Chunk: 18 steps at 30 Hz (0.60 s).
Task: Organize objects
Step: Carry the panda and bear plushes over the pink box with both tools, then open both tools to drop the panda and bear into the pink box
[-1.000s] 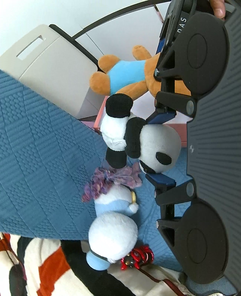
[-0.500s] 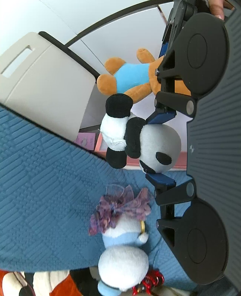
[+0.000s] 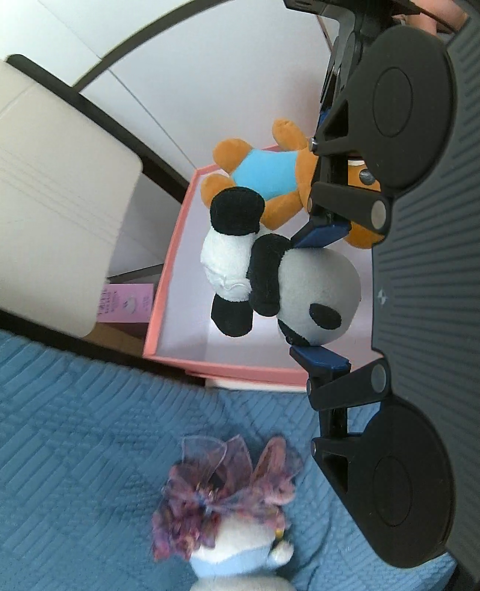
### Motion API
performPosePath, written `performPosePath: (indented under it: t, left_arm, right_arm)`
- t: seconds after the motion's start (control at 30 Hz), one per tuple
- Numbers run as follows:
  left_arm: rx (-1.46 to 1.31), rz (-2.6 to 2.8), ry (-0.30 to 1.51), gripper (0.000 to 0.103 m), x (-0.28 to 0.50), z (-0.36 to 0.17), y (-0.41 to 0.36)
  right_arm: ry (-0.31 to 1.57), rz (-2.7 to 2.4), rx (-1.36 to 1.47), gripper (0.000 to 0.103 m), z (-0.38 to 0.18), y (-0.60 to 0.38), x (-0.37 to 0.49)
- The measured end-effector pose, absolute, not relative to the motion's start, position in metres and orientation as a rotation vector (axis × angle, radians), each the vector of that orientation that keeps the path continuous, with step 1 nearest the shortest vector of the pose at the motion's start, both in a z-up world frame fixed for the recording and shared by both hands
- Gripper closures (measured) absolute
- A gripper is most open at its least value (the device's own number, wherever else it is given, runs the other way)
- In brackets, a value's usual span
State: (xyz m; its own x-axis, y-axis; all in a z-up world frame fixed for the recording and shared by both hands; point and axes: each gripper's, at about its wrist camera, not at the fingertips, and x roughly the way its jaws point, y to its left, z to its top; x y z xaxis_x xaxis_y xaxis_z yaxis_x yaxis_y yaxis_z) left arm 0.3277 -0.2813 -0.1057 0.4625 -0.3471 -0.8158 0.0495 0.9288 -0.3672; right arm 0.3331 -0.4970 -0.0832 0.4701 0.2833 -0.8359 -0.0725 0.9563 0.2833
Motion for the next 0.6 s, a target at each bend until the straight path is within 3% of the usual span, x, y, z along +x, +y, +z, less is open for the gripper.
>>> performPosePath:
  t: [0.4,0.43,0.5,0.57,0.6]
  left_arm:
    - [-0.303,-0.24,1.093,0.04,0.339,-0.127,-0.288]
    - [-0.312,-0.248,1.084,0.039,0.339,-0.126,-0.287]
    - [-0.327,-0.245,1.094,0.028,0.337,-0.121,-0.283]
    - [-0.328,-0.237,1.081,0.027,0.334,-0.115,-0.28]
    - [-0.327,-0.236,1.076,0.027,0.331,-0.112,-0.278]
  right_arm:
    - [1.104,0.179,0.235,0.036,-0.109,-0.518,0.345]
    - [1.101,0.176,0.229,0.034,-0.108,-0.517,0.344]
    - [1.092,0.165,0.223,0.029,-0.103,-0.517,0.344]
    - [1.089,0.164,0.232,0.017,-0.1,-0.519,0.344]
    - [1.085,0.167,0.235,0.016,-0.097,-0.519,0.342]
